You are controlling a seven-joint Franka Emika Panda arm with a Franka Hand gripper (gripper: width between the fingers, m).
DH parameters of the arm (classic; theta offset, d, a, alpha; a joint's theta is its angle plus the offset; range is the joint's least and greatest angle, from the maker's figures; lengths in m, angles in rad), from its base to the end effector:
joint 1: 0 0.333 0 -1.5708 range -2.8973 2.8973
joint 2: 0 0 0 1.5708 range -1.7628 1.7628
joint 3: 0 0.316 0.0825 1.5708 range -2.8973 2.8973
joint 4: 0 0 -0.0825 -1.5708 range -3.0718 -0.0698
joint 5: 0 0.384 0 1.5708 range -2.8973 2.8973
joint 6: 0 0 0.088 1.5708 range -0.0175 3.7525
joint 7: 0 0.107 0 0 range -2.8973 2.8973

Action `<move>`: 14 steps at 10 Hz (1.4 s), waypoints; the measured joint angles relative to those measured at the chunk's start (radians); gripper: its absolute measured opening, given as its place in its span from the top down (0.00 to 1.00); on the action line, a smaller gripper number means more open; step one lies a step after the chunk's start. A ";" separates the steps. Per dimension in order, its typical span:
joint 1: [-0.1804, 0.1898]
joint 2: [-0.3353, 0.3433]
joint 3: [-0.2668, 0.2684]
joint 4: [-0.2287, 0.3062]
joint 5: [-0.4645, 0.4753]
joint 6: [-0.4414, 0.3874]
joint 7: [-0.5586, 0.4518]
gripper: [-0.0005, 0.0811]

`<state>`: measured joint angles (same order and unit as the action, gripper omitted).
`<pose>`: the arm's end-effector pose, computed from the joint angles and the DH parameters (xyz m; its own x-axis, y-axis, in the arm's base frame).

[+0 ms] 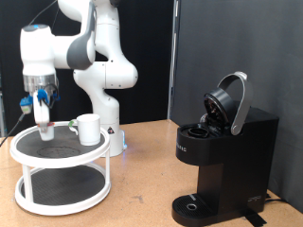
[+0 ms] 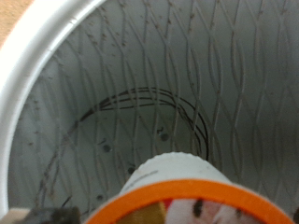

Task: Make a cup of coffee with the keurig machine

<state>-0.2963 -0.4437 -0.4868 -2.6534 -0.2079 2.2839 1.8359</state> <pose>0.2821 -0.2761 0.3714 -0.7674 -0.6392 -0.0501 -0.6384 0.7690 -0.0321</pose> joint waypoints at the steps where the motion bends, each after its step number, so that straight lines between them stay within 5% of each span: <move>1: 0.000 -0.019 0.000 0.010 0.001 -0.034 -0.006 0.50; 3: 0.004 -0.019 -0.002 0.012 0.038 -0.045 -0.010 0.50; 7: 0.111 -0.043 -0.028 0.109 0.389 -0.201 -0.061 0.50; 9: 0.143 -0.050 0.009 0.128 0.432 -0.216 -0.013 0.50; 12: 0.136 -0.051 0.076 0.130 0.418 -0.212 0.077 0.50; 14: 0.172 -0.051 0.063 0.142 0.565 -0.255 0.052 0.50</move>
<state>-0.1246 -0.4951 -0.4242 -2.5114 0.3572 2.0285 1.8881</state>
